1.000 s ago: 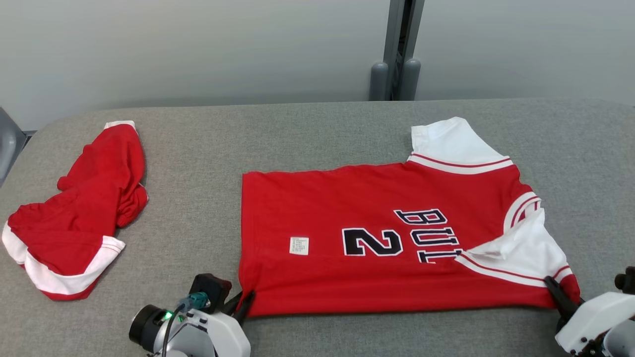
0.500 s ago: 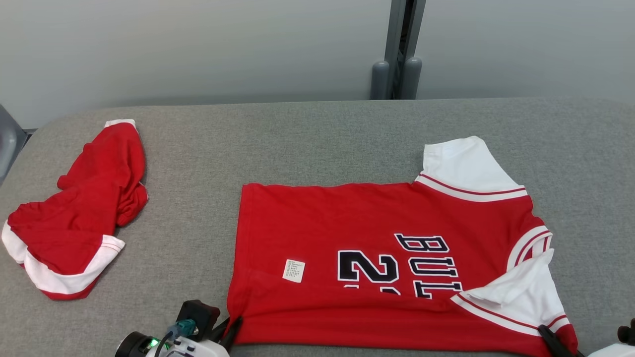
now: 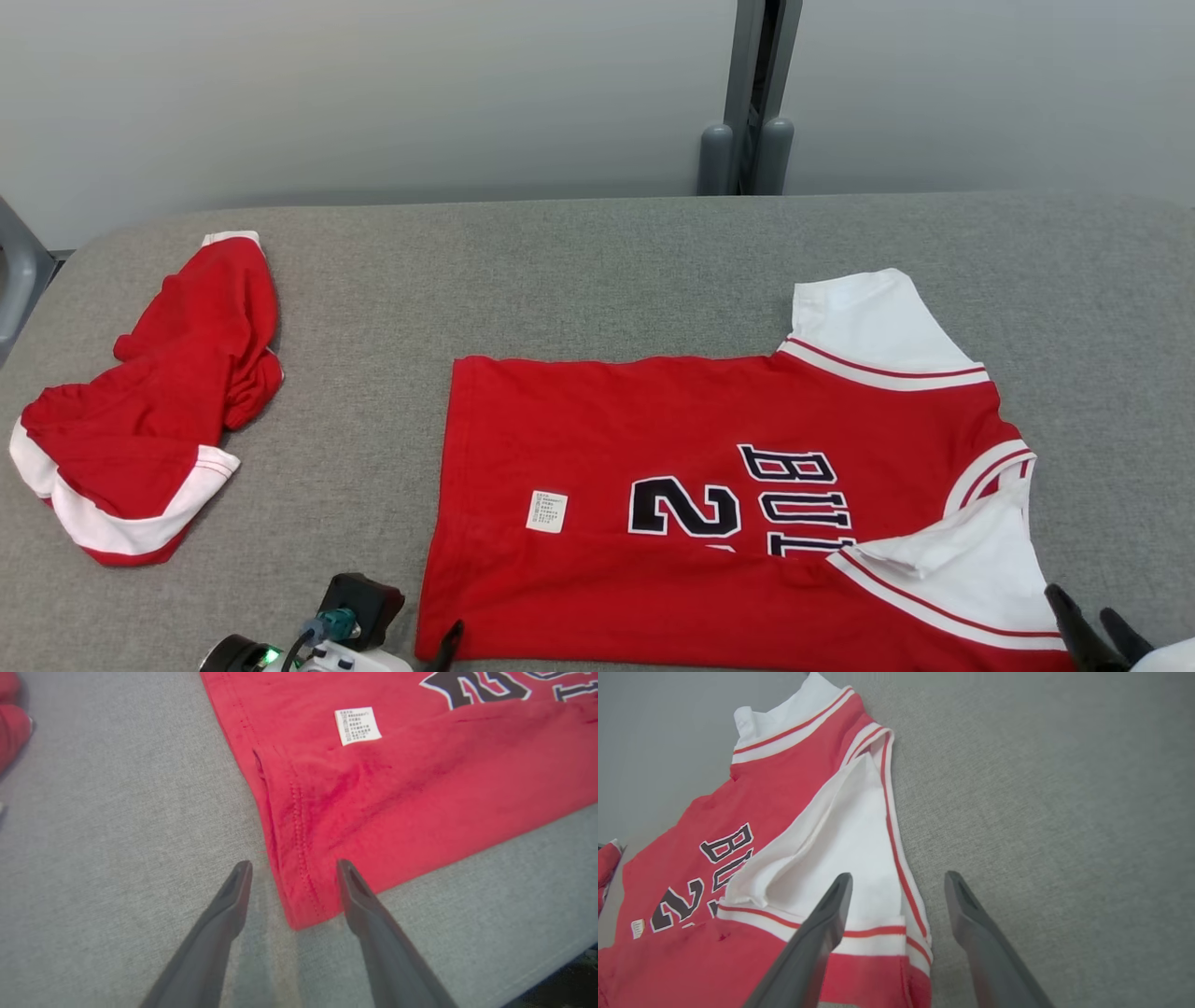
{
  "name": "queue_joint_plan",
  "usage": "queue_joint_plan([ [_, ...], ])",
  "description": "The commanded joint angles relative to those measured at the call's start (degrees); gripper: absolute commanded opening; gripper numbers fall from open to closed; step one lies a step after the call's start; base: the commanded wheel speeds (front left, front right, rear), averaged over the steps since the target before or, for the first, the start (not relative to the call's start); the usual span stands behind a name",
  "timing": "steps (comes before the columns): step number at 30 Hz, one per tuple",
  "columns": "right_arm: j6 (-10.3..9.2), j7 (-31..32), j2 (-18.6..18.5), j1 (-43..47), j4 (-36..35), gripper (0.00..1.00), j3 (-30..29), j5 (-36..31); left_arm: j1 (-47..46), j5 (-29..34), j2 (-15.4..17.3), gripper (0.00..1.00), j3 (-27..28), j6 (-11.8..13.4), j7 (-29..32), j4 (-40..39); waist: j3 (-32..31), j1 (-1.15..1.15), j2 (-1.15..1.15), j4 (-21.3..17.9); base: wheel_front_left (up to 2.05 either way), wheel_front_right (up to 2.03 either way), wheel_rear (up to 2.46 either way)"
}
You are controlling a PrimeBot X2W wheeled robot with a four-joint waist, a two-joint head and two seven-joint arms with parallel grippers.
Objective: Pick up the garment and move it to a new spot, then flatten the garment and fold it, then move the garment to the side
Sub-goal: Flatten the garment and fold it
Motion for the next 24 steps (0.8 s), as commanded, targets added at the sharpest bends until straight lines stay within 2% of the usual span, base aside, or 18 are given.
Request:
queue_joint_plan([
  [1,0.04,0.7,0.6,-0.3,-1.5,1.0,-1.8,-2.2,0.1,-0.5,0.5,1.0,0.1,0.2,0.5,-0.5,0.1,0.0,0.0,0.0,0.0,0.0,0.0],
  [3,0.04,1.3,1.3,-1.0,-3.6,1.0,-3.1,-4.8,0.0,-0.8,1.1,1.0,0.4,0.1,0.9,-1.2,0.3,0.0,0.0,-0.1,0.0,0.0,0.0],
  [7,0.04,-0.4,1.4,-2.8,-7.9,1.0,-3.5,-9.1,-1.3,-1.0,1.6,1.0,2.8,1.8,-1.1,-2.5,1.1,0.0,0.0,-0.5,0.0,0.0,0.0],
  [13,0.03,-7.6,-2.4,-8.1,-12.0,1.0,2.9,-13.7,-4.3,-1.6,0.3,1.0,7.4,4.5,-6.2,-3.4,4.3,0.0,0.0,-1.9,0.0,0.0,0.0],
  [18,0.03,-14.2,-5.1,-12.7,-12.1,1.0,7.1,-17.0,-7.9,-1.8,-1.7,1.0,10.7,5.2,-10.9,-1.7,7.8,0.0,0.0,-3.0,0.0,0.0,0.0],
  [24,0.03,-18.7,-5.4,-15.2,-10.6,1.0,9.8,-18.4,-12.7,0.7,-2.0,1.0,10.9,5.5,-13.1,3.3,10.7,0.0,0.0,-4.6,0.0,0.0,0.0],
])
